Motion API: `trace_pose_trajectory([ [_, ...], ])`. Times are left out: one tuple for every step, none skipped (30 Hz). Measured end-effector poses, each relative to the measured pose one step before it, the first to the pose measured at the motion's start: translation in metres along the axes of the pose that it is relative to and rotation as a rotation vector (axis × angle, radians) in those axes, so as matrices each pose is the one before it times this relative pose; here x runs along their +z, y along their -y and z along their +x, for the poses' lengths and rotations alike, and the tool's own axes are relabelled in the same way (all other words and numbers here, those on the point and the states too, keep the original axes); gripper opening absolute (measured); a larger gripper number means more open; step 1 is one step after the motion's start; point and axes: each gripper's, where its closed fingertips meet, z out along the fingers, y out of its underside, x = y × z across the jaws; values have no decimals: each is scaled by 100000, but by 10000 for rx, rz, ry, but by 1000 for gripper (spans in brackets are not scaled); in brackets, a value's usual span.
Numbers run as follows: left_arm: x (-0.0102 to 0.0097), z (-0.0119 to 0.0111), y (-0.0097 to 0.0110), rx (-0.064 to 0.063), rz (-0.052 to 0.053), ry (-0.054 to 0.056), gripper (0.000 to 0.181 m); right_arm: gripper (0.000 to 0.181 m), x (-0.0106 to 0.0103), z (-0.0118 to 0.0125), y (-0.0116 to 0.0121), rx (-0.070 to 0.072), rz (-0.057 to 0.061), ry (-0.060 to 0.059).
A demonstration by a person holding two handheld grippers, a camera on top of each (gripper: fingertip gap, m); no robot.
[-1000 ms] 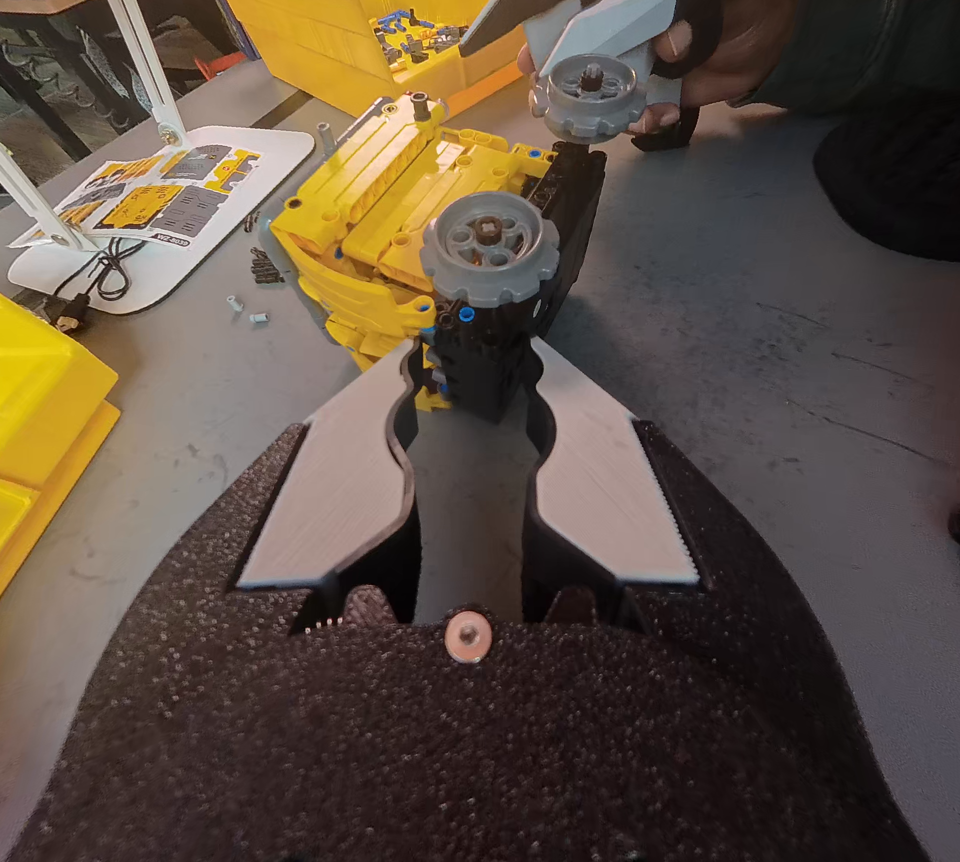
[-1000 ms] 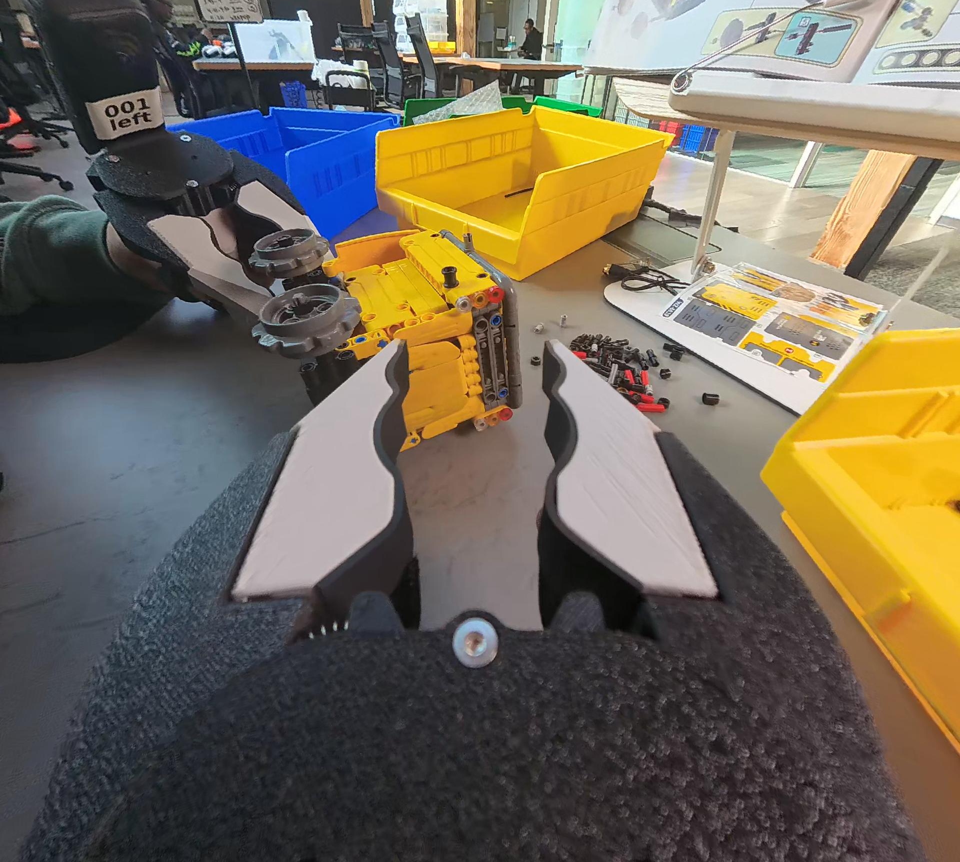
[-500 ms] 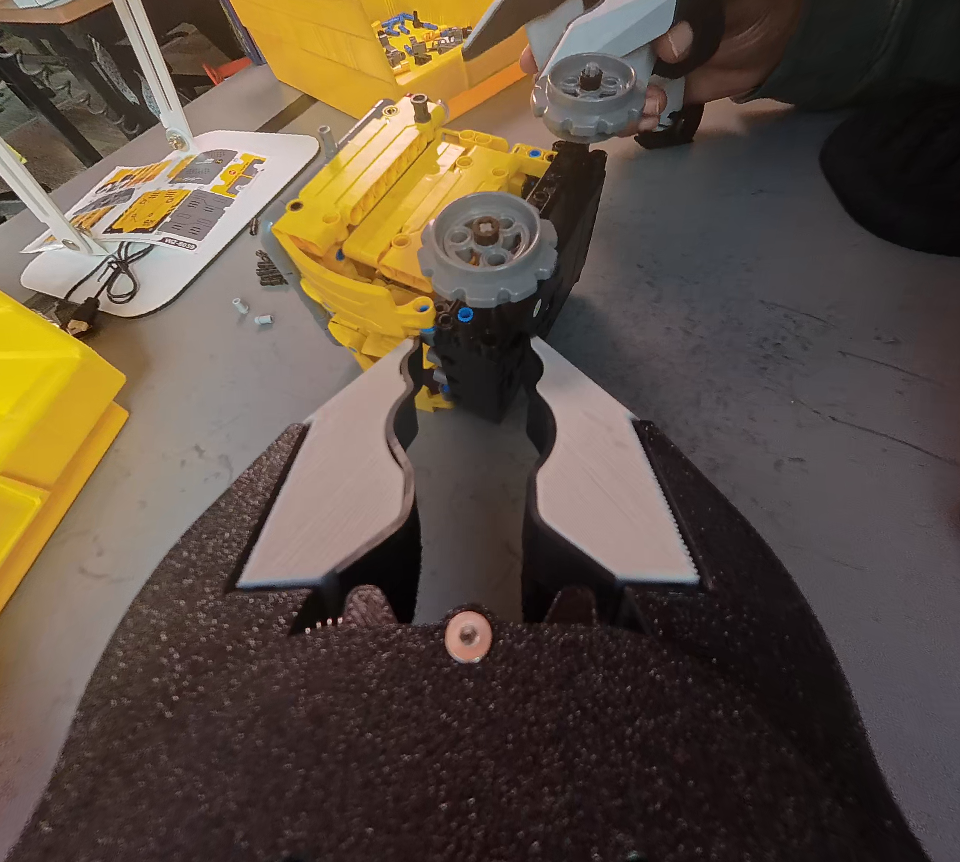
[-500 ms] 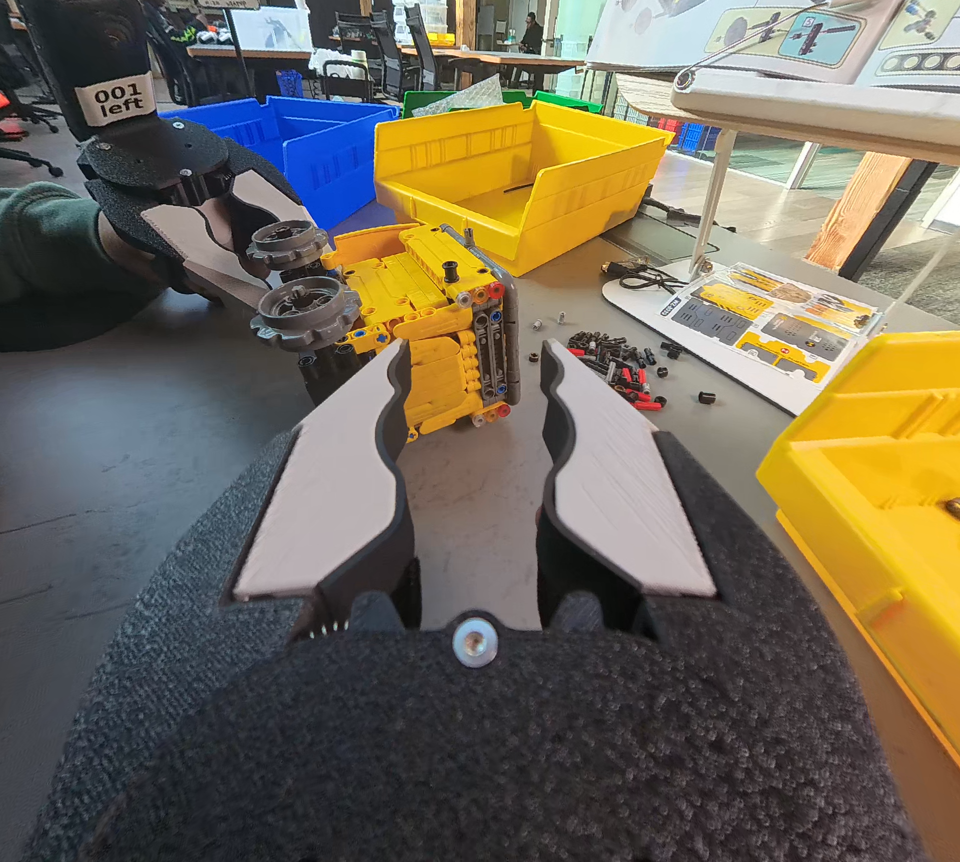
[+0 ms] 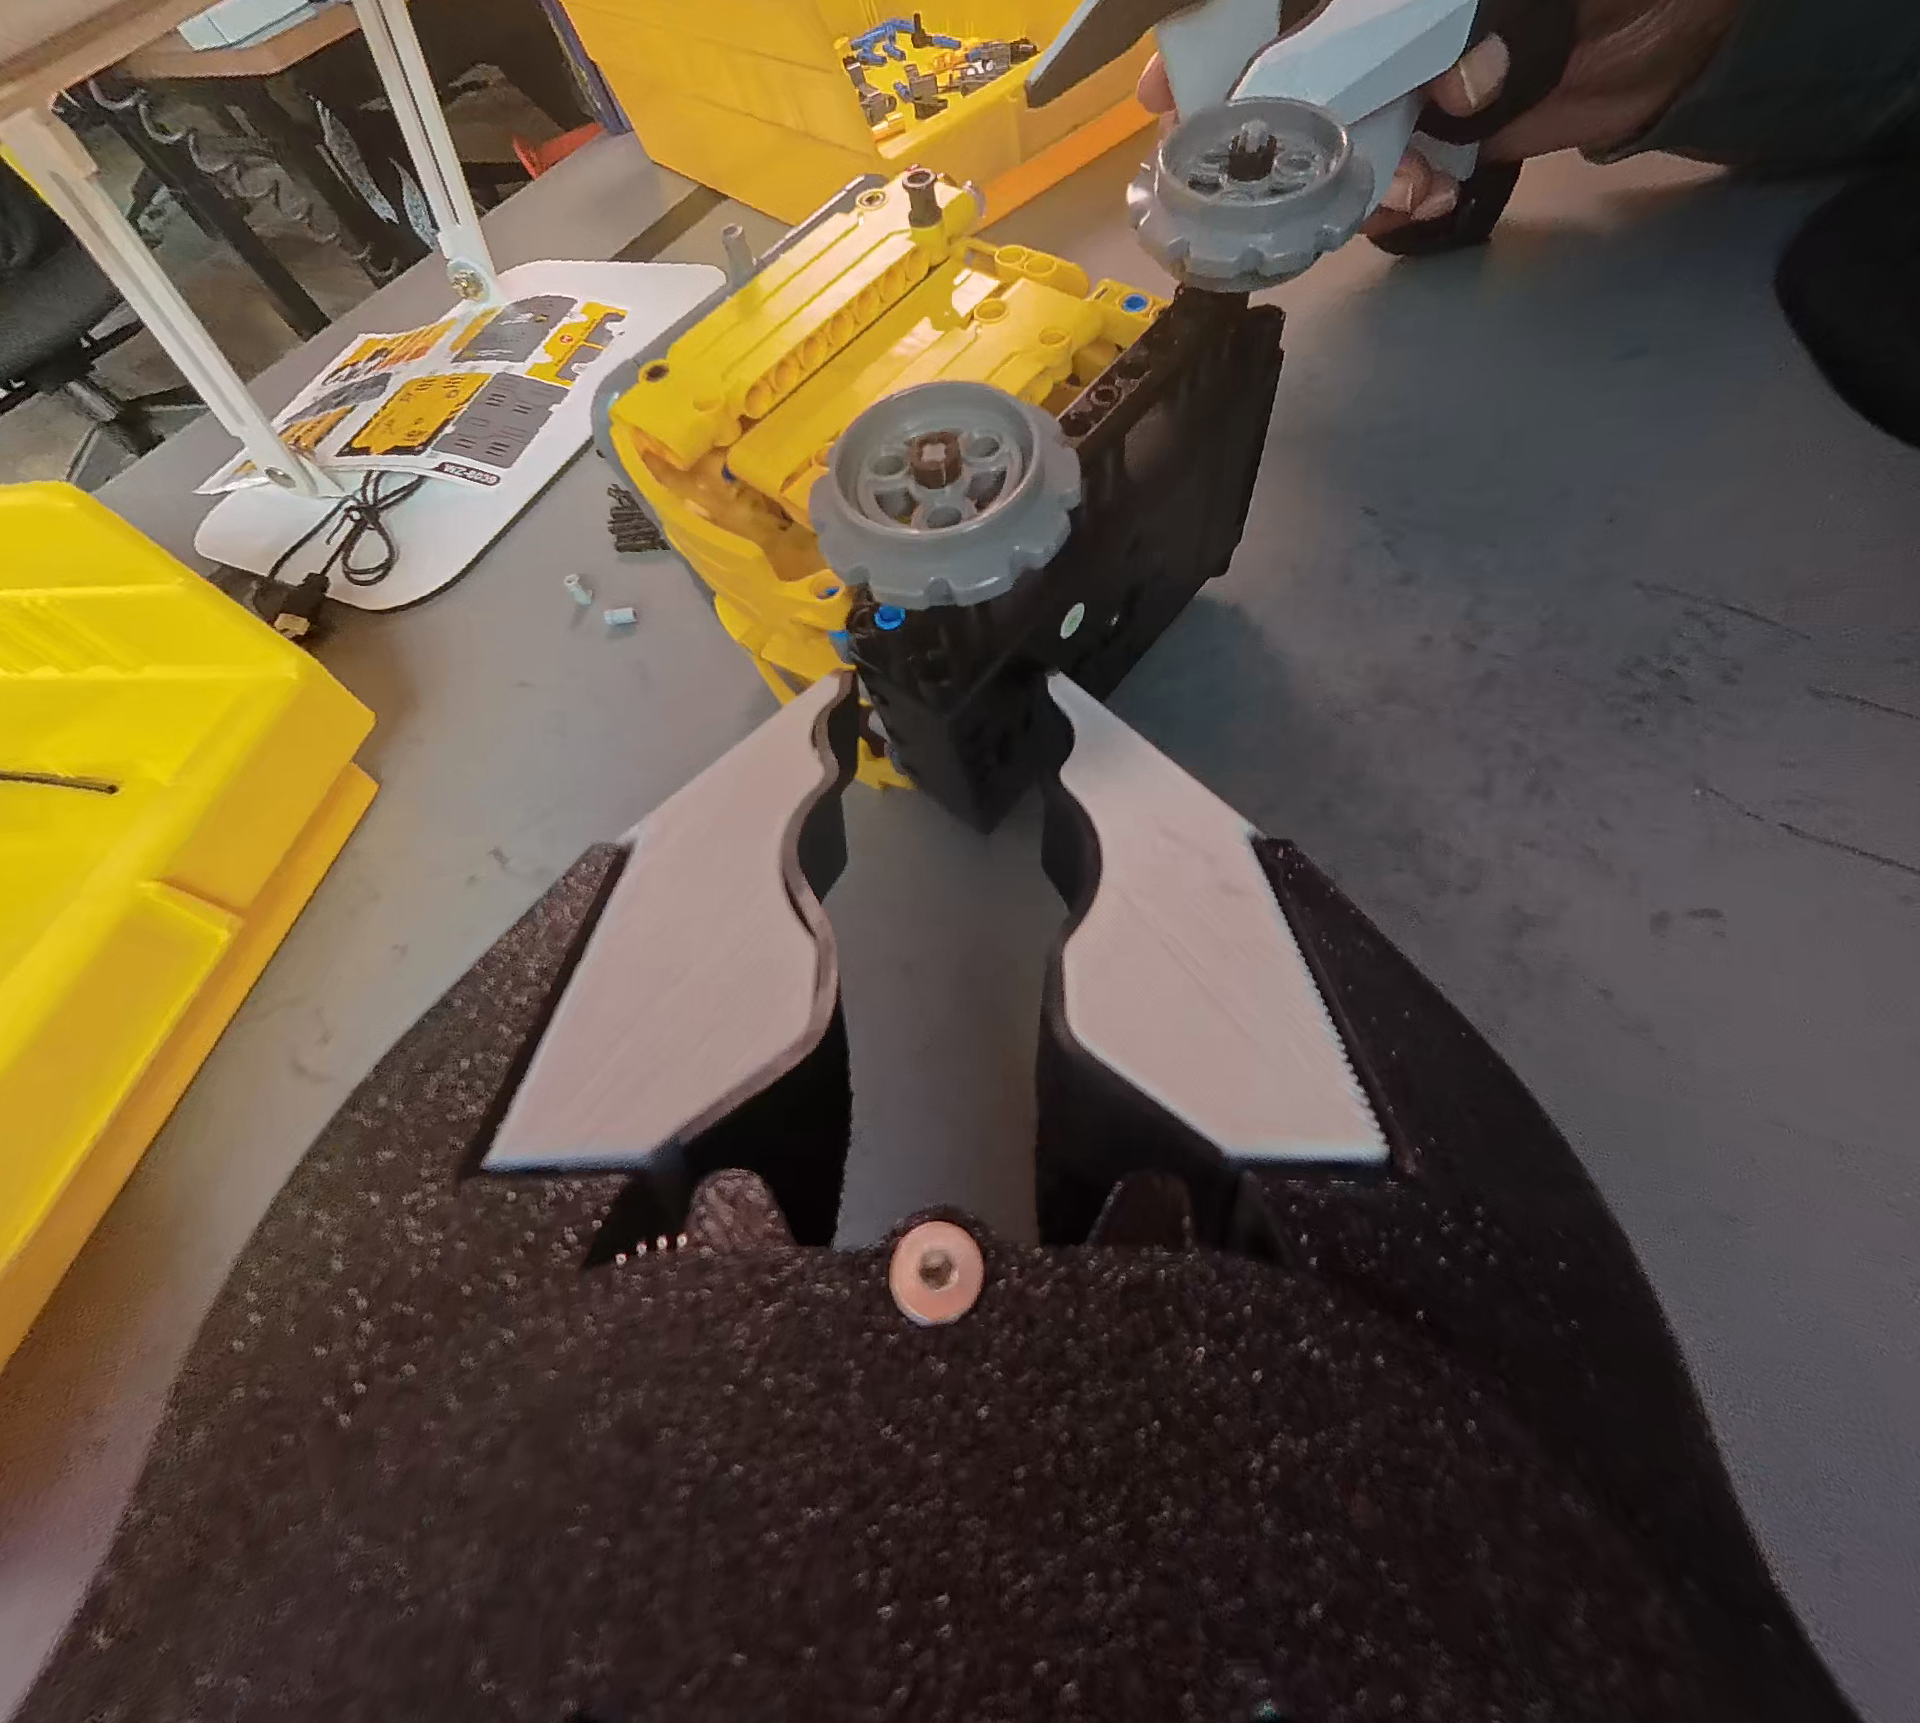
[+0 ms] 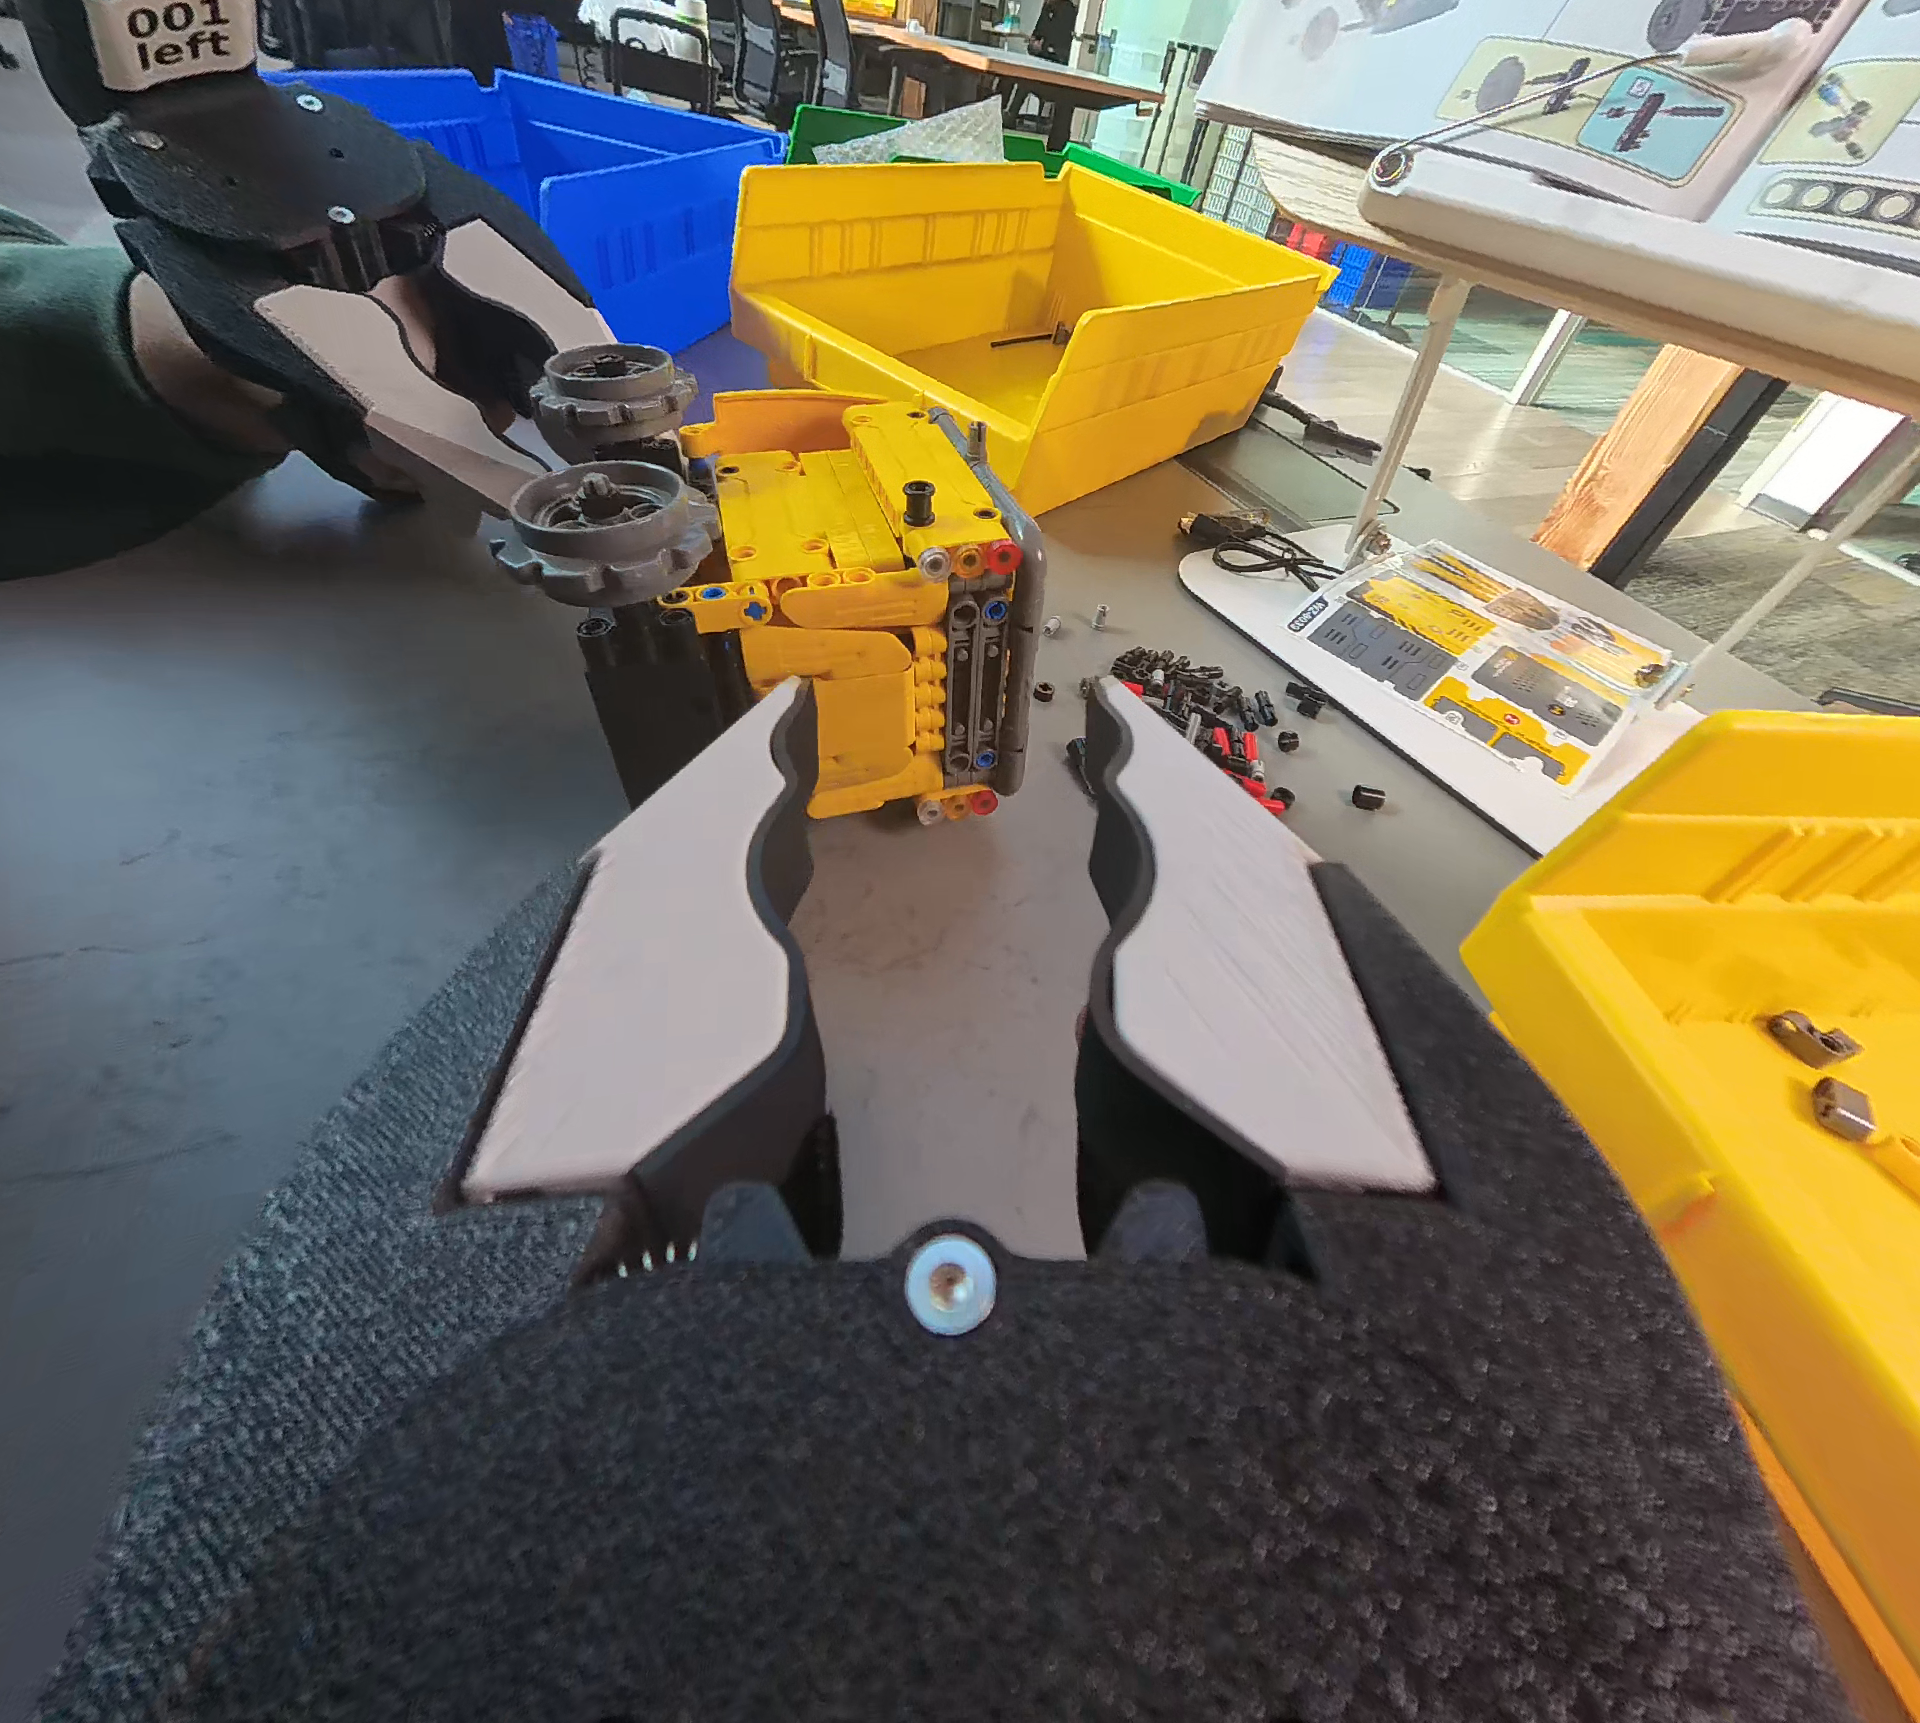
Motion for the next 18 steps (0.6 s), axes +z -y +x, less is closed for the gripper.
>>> trace_pose_trajectory([
  [-44,-188,-51,-18,-16,102,32,51,-14,29,38,-55,13,-54],
  [-37,-164,-49,-42,-9,67,32,51,-16,31,27,-16,9,-45],
  [-34,-108,-7,-67,1,26,33,51,-7,62,33,29,12,-51],
  [-33,-79,-9,-70,5,17,33,51,-14,43,75,47,40,-28],
  [-11,-47,3,-52,-1,14,33,51,-21,-20,98,62,60,13],
  [1,-49,-25,-38,-14,23,32,50,-18,9,80,67,55,4],
  [11,-37,-21,-32,-18,23,30,49,-6,13,-1,64,22,3],
  [12,-31,-33,-27,-19,11,27,48,18,-14,-53,70,-11,33],
  [23,-77,-23,-34,-21,36,27,48,9,7,-33,66,-18,23],
  [16,-84,-22,-40,-14,32,27,48,10,45,-6,36,-1,-20],
  [8,-53,-7,-46,-7,14,26,48,-10,54,16,13,8,-32],
  [7,-55,-8,-46,-9,15,26,49,-10,54,0,6,2,-37],
  [-3,-26,-16,-31,-7,5,26,49,4,91,-7,5,-5,-59],
  [-1,3,-2,-10,-2,3,26,50,4,45,-13,-1,-11,-37],
  [-7,-1,0,8,-1,12,26,51,9,36,-24,-5,-21,-34],
  [-7,0,-2,14,-4,16,25,52,20,30,-36,-19,-26,-36],
  [-4,0,-12,7,-3,13,25,52,24,-6,-32,-30,-25,-19],
  [-8,5,-3,-6,-1,8,25,52,22,-59,-26,-45,-24,-3],
])
